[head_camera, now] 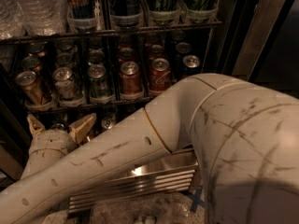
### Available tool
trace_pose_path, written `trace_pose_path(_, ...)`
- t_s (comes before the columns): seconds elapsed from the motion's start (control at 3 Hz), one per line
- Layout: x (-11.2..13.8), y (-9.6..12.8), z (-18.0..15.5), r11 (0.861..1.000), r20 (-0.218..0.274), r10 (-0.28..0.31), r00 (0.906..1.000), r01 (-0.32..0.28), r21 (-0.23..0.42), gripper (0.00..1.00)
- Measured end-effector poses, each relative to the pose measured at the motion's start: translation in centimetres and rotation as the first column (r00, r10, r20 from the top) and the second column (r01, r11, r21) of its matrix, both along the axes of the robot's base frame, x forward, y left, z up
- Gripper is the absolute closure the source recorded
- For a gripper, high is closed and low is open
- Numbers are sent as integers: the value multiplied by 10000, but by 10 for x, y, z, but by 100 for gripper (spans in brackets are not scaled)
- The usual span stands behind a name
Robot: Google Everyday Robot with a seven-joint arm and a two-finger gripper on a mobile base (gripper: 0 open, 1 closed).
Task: Pick 7up can from middle shelf of fridge
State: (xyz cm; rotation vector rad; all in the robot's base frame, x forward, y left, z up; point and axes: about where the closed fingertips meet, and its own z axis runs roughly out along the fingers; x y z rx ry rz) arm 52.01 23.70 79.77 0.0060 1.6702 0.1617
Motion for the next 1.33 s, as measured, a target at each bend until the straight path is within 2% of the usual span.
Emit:
trace_pose_path(0.33,15,-3,15,9992,652,-362,9972,373,-151,19)
trace_pose_path(0.67,25,-6,24,9977,1023,-553,9932,590,-333,36)
trace_pose_path(1.0,30,-9,30,9964,1267,-640,9899,704,-466,44)
trace_pose_path(1.33,34,-9,39,9960,1571,-642,9855,731,-518,42)
